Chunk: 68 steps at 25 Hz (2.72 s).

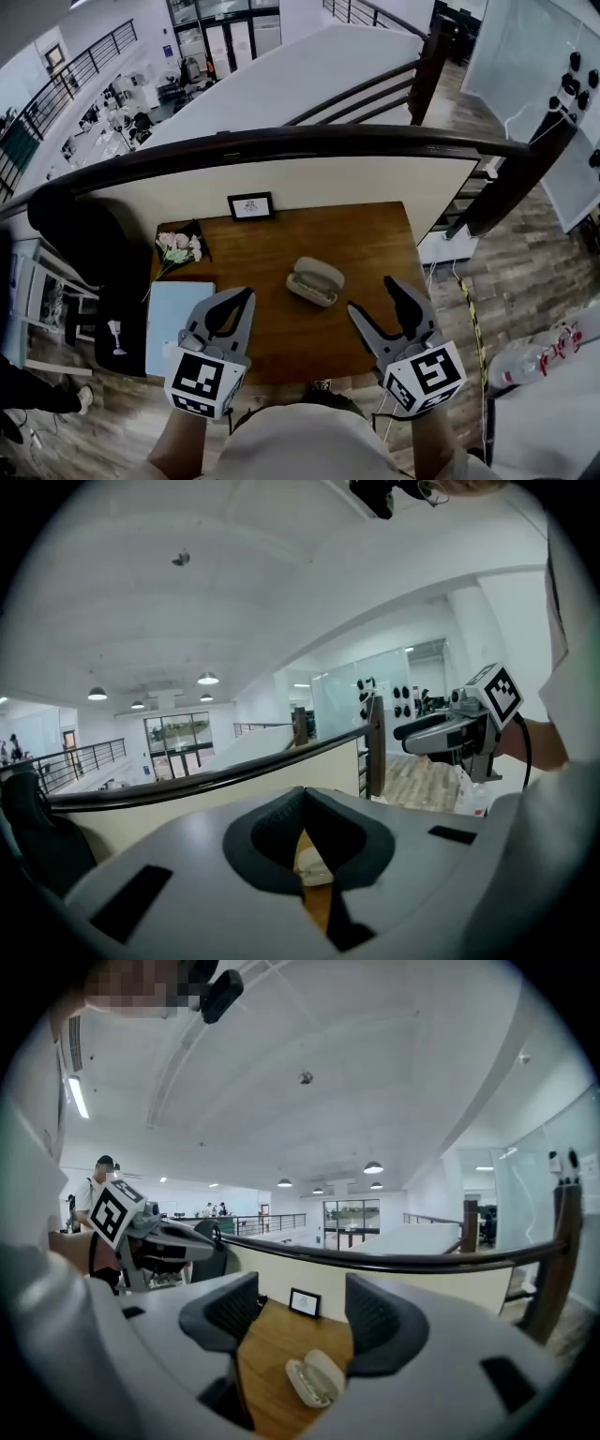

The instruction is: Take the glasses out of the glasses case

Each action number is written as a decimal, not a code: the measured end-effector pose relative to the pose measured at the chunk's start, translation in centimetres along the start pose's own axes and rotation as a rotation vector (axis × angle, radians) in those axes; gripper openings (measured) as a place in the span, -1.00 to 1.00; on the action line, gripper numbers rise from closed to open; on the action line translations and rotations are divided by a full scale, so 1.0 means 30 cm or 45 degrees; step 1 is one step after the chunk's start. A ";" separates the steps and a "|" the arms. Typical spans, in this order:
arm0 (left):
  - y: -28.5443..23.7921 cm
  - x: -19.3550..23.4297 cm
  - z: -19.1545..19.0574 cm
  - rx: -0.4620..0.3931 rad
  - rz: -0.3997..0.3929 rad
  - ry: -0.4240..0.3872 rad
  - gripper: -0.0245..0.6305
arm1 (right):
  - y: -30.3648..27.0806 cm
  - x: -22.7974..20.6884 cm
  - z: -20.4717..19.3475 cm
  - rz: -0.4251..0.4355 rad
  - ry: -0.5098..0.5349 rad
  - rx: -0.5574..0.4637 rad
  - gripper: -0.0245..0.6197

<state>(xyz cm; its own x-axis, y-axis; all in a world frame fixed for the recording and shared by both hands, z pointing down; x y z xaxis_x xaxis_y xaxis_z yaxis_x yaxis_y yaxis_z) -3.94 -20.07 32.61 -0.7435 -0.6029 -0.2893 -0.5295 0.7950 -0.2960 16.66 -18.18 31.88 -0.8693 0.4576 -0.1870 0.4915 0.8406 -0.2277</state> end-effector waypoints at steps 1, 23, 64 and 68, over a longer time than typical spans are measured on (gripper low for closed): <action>-0.026 0.006 -0.004 0.015 0.020 0.016 -0.92 | -0.024 -0.032 0.002 0.019 0.003 0.013 -0.03; -0.205 0.071 -0.083 0.222 0.255 0.069 -0.92 | -0.338 -0.251 -0.148 0.305 -0.069 0.258 -0.08; -0.769 -0.198 -1.083 0.807 -0.367 0.321 -0.92 | -0.850 -0.222 -1.151 0.369 0.186 1.195 -0.31; -0.759 -0.229 -1.114 0.830 -0.384 0.347 -0.92 | -0.839 -0.210 -1.198 0.346 0.246 1.270 -0.38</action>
<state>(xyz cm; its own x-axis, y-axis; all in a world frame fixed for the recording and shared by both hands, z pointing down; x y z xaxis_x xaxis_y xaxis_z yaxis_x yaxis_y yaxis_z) -0.43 -31.78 71.77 -0.7245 -0.6822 0.0989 -0.4404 0.3477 -0.8278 7.86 -31.82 73.13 -0.6736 0.7074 -0.2139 0.4158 0.1235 -0.9010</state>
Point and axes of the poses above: the fingertips, and each gripper's own axes: y backward along the fingers, x to its left, z out of its top, the point moved 3 cm from there along y, backward along the fingers, and after that the axes turned 11 degrees about -y, right-handed, at the moved point
